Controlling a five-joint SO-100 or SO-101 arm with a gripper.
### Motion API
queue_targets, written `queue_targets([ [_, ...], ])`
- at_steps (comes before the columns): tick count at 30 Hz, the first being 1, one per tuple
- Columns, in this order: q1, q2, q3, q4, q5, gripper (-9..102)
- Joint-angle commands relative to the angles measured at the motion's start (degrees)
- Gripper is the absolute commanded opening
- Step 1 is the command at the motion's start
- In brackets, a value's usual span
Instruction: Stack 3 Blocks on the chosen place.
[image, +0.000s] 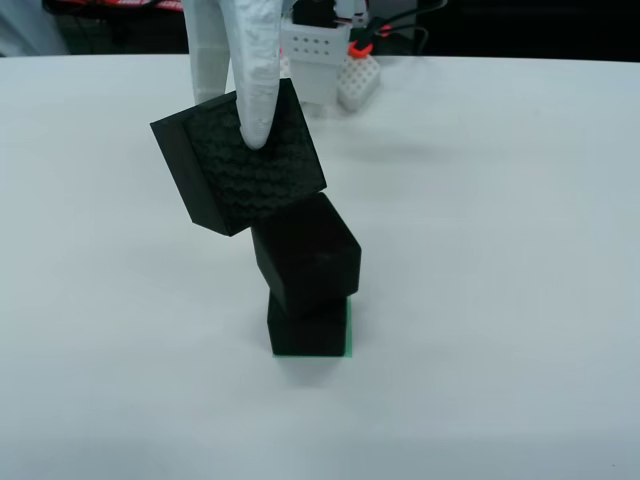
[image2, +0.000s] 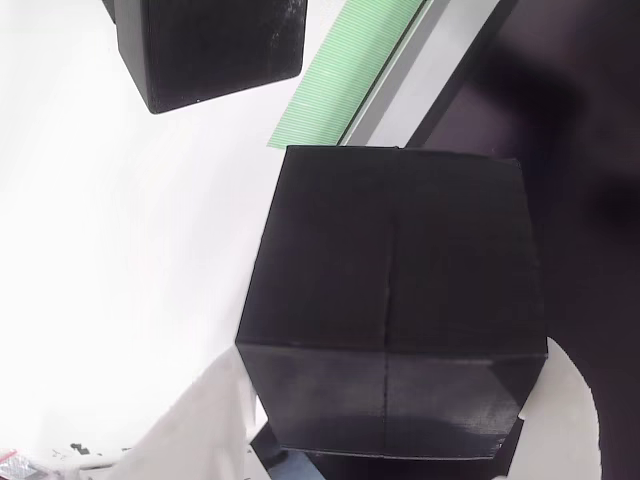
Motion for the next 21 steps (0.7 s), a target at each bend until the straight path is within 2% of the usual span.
queue_targets([
  [1, -1.7, 4.4, 3.6, -0.3, -1.1, 24],
  [8, -3.6, 9.8, 10.6, 0.3, -2.7, 23],
  [21, -1.4, 9.8, 16.3, 0.3, -3.9, 23],
])
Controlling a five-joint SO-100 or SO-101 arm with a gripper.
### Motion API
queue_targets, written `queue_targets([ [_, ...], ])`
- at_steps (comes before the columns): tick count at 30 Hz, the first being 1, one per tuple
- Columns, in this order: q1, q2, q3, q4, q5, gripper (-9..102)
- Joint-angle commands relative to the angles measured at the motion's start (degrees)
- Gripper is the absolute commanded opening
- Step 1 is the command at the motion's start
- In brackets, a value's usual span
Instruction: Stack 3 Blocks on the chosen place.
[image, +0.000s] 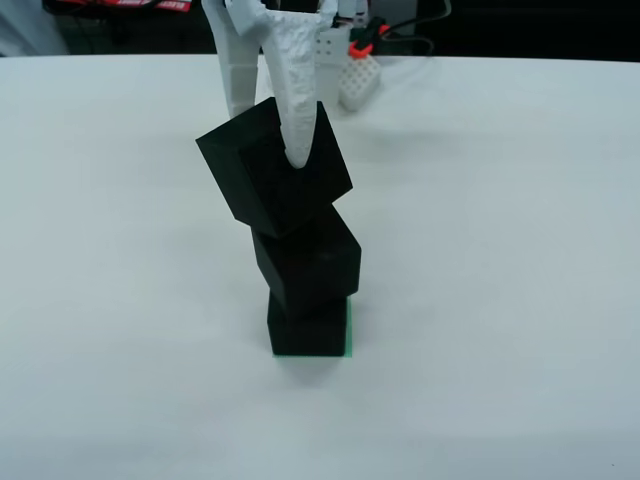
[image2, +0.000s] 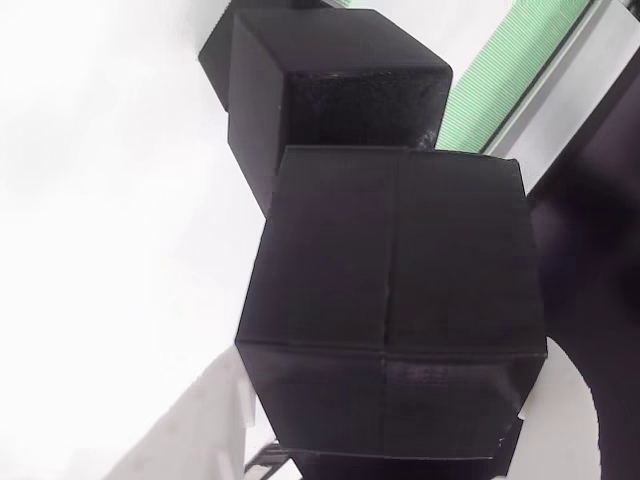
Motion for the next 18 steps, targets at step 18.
queue_targets([
  [18, 0.5, 0.9, 3.4, -1.2, -0.4, 23],
])
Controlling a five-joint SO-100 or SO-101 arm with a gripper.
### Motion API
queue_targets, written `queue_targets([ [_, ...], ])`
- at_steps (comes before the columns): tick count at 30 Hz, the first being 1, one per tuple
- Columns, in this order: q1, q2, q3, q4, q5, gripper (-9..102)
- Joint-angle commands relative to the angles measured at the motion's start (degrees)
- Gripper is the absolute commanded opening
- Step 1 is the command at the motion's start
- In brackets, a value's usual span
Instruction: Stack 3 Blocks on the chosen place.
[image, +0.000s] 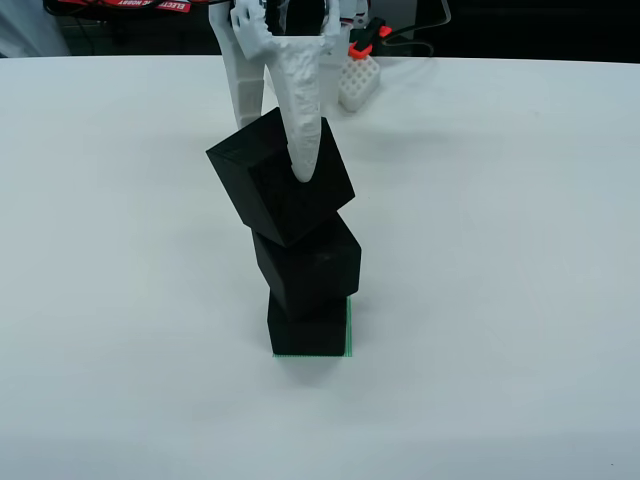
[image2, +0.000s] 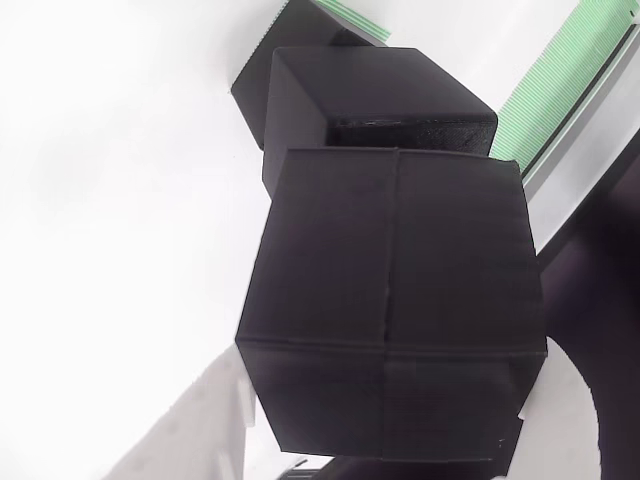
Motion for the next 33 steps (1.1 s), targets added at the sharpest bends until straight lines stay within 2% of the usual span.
queue_targets([
  [1, 0.6, 0.8, -0.2, -1.1, -0.4, 23],
  [7, 0.7, 0.5, -0.2, -1.4, -0.4, 24],
  [14, 0.7, 0.0, -0.4, -1.8, -0.4, 32],
  [33, 0.9, -0.1, 0.0, -2.3, -0.4, 34],
])
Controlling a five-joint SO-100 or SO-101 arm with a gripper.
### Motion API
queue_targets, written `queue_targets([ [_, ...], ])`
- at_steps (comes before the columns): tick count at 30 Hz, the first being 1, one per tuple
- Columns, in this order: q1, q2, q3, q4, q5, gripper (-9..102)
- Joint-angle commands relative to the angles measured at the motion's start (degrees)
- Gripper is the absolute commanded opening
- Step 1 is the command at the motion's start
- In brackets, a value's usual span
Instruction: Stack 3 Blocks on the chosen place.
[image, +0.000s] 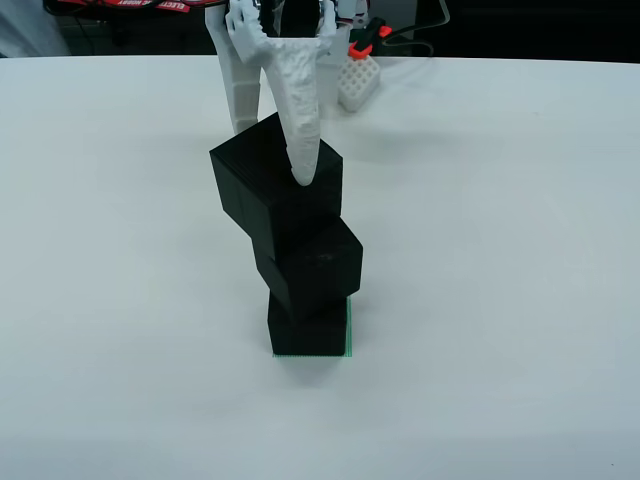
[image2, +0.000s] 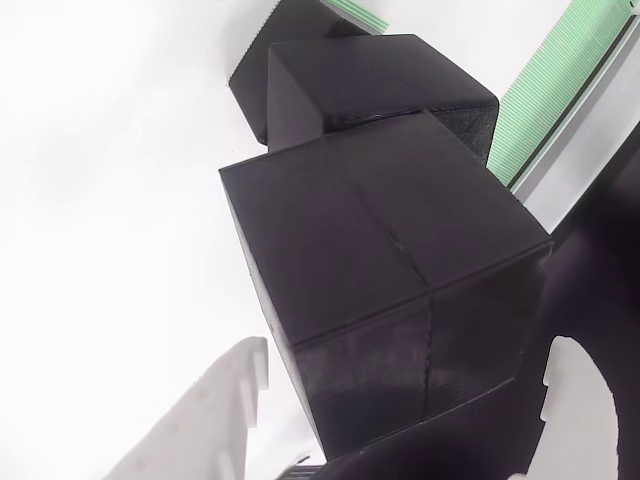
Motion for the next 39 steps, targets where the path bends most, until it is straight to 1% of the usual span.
queue_targets([
  [1, 0.2, 0.2, -0.3, -1.4, -0.4, 34],
  [20, -0.6, -4.0, -2.8, -3.4, 0.6, 34],
  [39, -2.7, -6.4, -8.0, -3.4, 0.7, 34],
])
